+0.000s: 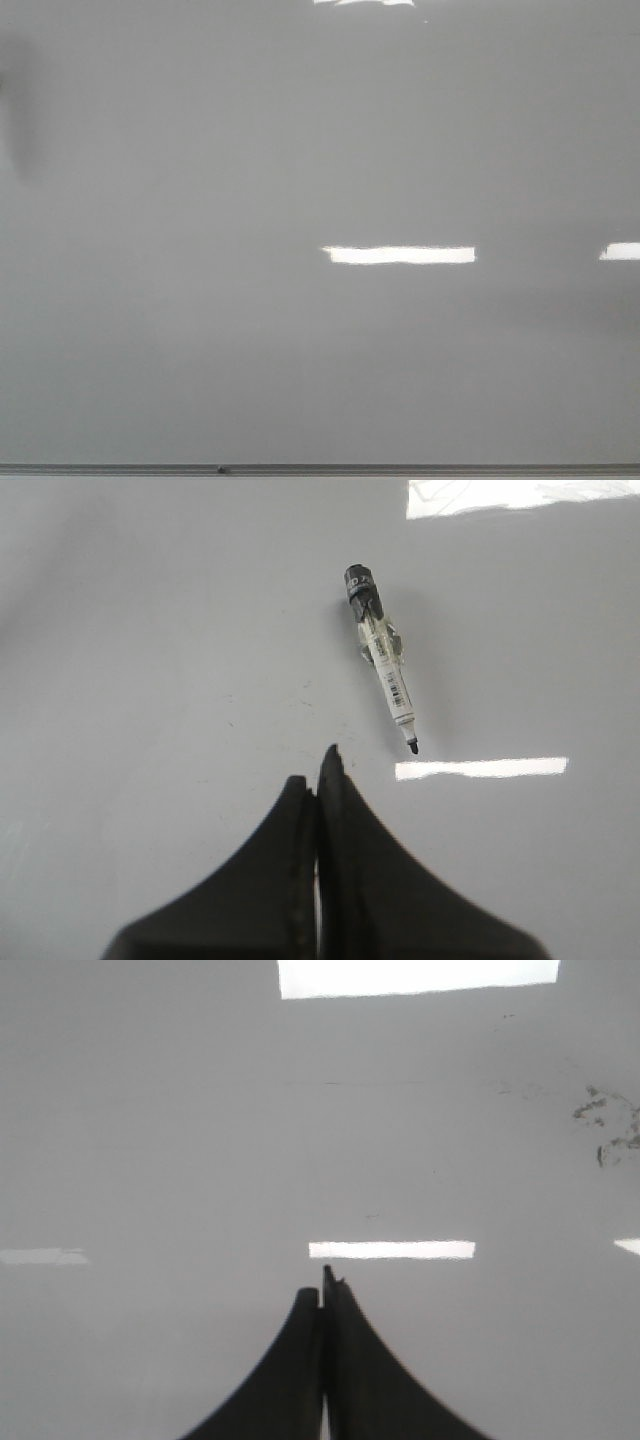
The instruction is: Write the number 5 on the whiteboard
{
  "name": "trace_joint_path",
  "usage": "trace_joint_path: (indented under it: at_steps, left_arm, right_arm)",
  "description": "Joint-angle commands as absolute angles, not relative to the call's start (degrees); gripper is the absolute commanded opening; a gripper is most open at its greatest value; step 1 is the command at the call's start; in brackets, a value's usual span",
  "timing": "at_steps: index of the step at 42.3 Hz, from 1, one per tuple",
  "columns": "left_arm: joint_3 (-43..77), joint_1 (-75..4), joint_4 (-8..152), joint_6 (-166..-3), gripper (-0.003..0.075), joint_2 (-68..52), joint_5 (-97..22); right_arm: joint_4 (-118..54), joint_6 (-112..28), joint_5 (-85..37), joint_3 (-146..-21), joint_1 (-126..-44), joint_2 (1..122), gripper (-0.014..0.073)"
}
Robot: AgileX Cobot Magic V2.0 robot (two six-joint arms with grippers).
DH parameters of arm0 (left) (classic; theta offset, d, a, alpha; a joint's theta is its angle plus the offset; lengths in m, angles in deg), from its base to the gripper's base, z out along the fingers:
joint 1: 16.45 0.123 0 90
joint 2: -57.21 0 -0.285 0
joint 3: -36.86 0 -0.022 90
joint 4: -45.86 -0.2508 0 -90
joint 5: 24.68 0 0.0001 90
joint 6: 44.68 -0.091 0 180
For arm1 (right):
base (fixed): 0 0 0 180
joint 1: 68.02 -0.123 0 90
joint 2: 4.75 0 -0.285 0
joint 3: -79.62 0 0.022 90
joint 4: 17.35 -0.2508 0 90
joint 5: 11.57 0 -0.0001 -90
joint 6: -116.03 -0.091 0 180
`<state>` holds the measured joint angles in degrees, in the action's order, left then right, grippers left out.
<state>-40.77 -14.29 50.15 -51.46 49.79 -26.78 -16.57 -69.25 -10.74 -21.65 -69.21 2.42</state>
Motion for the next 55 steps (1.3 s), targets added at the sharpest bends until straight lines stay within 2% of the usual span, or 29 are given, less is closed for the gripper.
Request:
trace_joint_path:
  at_steps: [1, 14, 24, 37, 45, 55]
  left_arm:
    - [-41.0, -14.2, 50.5, -51.3, -0.002, 50.6, -21.7]
    - [-41.0, -14.2, 50.5, -51.3, -0.002, 50.6, -21.6]
    - [-39.4, -14.2, 53.1, -51.3, -0.002, 50.6, -16.9]
    - [-24.1, -14.2, 53.1, -51.3, -0.002, 48.9, -27.5]
    - [-11.4, -14.2, 53.1, -51.3, -0.002, 42.9, -37.0]
    - [1.2, -14.2, 53.1, -51.3, -0.002, 32.6, -47.8]
  right_arm:
    - [-15.9, -68.9, -5.8, -22.4, -68.9, 1.3, -0.0069]
    - [-15.9, -68.9, -4.9, -22.4, -68.9, 1.3, -0.0069]
    - [-16.1, -69.0, -6.4, -24.7, -68.9, 1.3, -0.0069]
    - [-16.1, -69.0, -18.7, -39.6, -68.9, 3.1, -0.0069]
    - [-16.1, -69.0, -26.4, -51.1, -68.9, 9.2, -0.0069]
    - [-16.1, -69.0, -30.4, -60.4, -68.9, 19.0, -0.0069]
